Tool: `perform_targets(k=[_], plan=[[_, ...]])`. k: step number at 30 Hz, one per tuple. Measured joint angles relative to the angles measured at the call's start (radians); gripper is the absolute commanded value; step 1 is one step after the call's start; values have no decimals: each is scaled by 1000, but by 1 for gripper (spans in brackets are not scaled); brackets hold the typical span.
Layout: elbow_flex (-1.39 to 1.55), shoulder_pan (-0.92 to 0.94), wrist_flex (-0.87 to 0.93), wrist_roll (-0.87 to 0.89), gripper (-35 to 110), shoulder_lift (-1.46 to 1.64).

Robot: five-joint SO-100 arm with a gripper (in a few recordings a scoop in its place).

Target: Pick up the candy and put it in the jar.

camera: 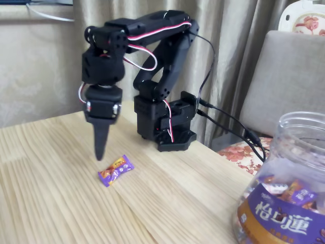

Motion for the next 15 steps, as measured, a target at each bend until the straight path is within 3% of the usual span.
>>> perform_targets(k=[7, 15], plan=[[100, -164, -34, 55, 33, 63], [190, -169, -120, 38, 33, 95]])
